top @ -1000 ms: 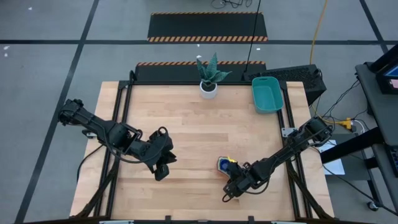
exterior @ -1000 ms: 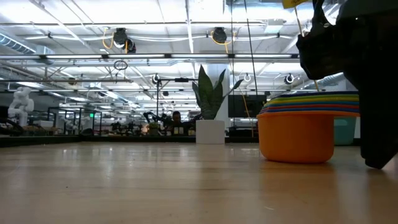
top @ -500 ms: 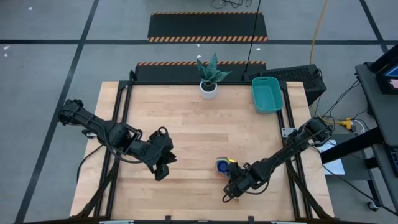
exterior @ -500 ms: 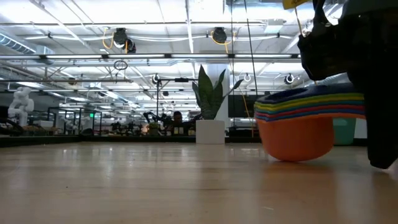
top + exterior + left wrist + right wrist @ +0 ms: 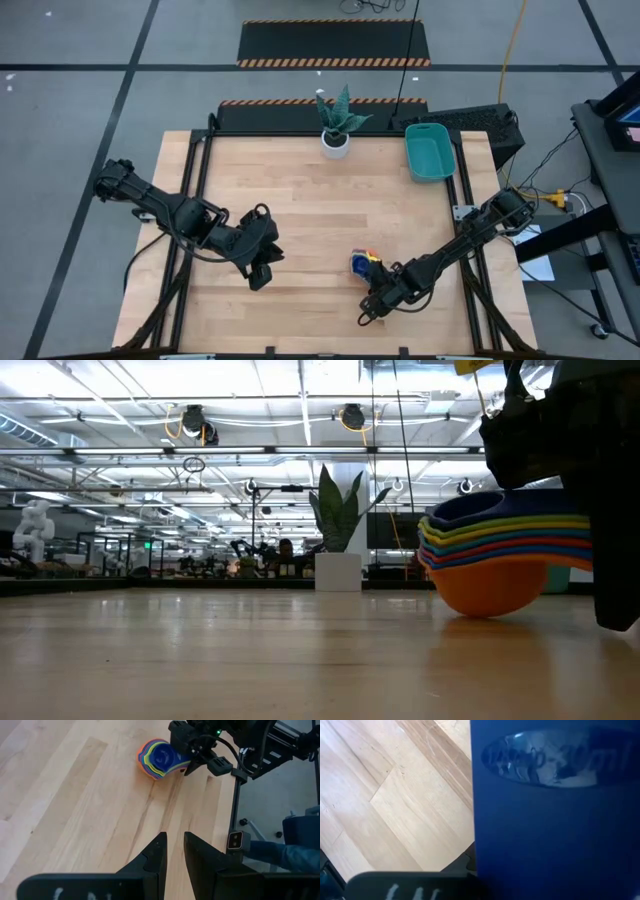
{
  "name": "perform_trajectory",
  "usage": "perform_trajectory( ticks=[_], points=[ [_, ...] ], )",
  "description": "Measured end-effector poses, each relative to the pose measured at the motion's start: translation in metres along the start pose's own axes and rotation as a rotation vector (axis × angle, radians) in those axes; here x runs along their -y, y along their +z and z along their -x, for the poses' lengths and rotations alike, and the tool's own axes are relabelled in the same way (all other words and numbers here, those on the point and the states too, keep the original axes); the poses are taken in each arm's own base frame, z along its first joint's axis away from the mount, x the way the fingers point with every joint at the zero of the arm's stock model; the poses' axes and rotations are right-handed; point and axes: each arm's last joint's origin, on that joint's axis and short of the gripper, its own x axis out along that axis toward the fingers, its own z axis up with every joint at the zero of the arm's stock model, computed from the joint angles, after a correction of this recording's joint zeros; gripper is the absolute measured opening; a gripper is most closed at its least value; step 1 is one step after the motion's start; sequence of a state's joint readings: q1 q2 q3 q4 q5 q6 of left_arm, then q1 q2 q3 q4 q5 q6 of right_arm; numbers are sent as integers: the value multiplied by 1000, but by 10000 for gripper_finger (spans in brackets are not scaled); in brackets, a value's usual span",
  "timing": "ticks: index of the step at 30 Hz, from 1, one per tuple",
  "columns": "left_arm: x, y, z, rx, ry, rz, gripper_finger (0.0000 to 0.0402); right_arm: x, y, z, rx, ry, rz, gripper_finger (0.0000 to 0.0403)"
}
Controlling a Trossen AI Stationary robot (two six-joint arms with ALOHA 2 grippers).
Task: Nest measuring cups in basket
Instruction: Put the nested measuring cups into the green bin
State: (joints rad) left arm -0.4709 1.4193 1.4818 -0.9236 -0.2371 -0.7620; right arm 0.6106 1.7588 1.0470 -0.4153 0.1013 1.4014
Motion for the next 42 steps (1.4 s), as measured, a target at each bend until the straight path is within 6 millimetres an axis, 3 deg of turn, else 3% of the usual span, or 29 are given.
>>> perform_trajectory(
  ticks=[11,32,42],
  points=[
    [0,0,0,0,0,-17,67,-1,0,0,2,11,-27,58],
    [0,0,0,6,6,27,67,6,0,7,-1,-54,-19,144],
    [-4,4,-1,12,17,23,67,7,1,13,-2,-53,-110,246]
  ],
)
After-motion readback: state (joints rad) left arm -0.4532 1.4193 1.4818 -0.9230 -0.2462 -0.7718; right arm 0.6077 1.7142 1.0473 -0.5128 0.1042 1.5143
